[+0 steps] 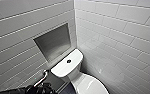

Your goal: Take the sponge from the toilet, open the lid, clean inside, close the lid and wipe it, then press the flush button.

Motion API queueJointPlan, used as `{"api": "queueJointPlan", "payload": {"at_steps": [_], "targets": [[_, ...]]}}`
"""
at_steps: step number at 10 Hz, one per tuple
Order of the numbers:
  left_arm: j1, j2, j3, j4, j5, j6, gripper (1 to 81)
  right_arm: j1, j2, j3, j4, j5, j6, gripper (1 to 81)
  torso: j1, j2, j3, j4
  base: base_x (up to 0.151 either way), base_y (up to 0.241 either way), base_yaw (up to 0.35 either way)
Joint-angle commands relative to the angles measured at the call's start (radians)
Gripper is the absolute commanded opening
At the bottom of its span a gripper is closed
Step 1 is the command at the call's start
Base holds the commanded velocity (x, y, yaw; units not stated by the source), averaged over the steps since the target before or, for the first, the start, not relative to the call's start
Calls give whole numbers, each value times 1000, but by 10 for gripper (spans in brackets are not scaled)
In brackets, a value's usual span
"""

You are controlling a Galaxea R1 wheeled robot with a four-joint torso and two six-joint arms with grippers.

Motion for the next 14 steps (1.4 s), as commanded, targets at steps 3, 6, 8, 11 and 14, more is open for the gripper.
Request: {"api": "queueJointPlan", "payload": {"at_steps": [3, 6, 8, 11, 14], "targets": [[350, 44, -69, 200, -137, 24, 10, 10, 14, 9, -4, -85, -4, 10, 0, 0, 0, 0, 0, 0, 0], [548, 214, -312, 262, -245, 24, 10, 6, 16, 6, -9, -79, -2, 10, 0, 0, 0, 0, 0, 0, 0], [617, 305, -431, 260, -269, 24, 10, 14, 19, 10, -10, -79, -2, 10, 0, 0, 0, 0, 0, 0, 0], [701, 420, -625, 251, -271, 24, 10, 23, 25, 6, -10, -82, -2, 10, -1, 0, 1, 0, 0, 0, 0], [749, 594, -879, 248, -269, 17, 10, 21, 25, 6, -10, -80, -2, 10, -2, -1, 1, 0, 0, 0, 0]]}}
